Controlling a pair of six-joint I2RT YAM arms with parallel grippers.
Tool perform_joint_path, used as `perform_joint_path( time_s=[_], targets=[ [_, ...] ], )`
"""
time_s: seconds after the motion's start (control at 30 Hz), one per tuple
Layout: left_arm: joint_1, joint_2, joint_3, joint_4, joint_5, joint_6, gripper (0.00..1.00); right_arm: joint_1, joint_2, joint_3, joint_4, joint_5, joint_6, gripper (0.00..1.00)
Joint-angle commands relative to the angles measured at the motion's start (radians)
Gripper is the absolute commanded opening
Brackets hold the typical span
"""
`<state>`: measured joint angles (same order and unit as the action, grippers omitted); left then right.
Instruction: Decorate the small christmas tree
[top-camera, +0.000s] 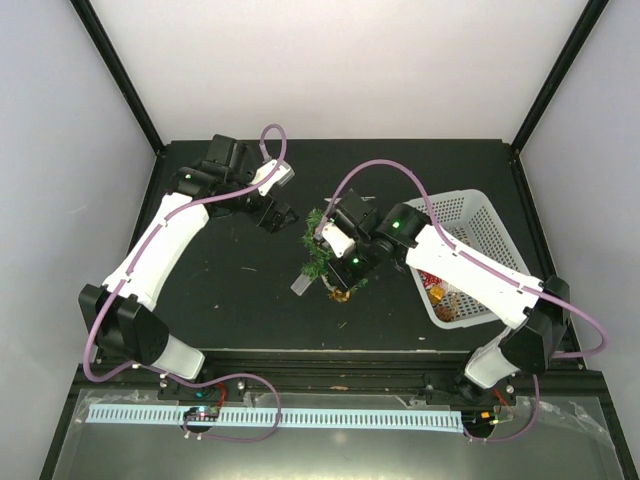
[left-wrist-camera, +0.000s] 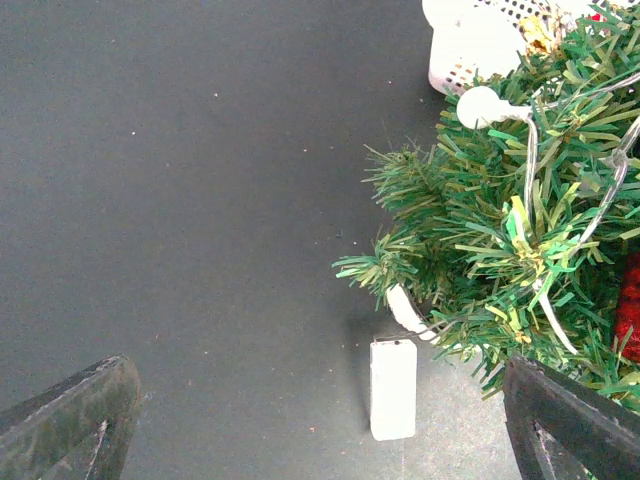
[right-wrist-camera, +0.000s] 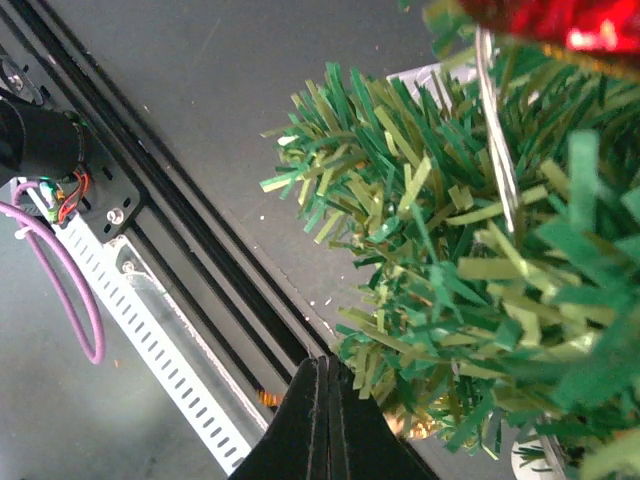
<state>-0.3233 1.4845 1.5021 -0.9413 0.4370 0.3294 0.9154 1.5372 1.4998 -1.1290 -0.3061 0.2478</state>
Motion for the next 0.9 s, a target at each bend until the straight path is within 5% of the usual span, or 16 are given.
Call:
perform_joint_path(
  time_s=[0.0, 0.37, 0.87],
  targets=[
    [-0.007, -0.027, 0.003, 0.02, -0.009, 0.01, 0.99, 0.039, -0.01, 0.055, 0.007, 0.129, -0.022, 0.01],
    [-0.007, -0.025, 0.0, 0.013, -0.007, 0.018, 0.99, 0.066, -0.04, 0.081, 0.022, 0.239, -0.042, 0.01],
    [0.046, -0.076, -0.026, -0.022, 0.092, 0.065, 0.91, 0.084, -0.001, 0.15, 0.002, 0.202, -0.07, 0.01]
  ],
)
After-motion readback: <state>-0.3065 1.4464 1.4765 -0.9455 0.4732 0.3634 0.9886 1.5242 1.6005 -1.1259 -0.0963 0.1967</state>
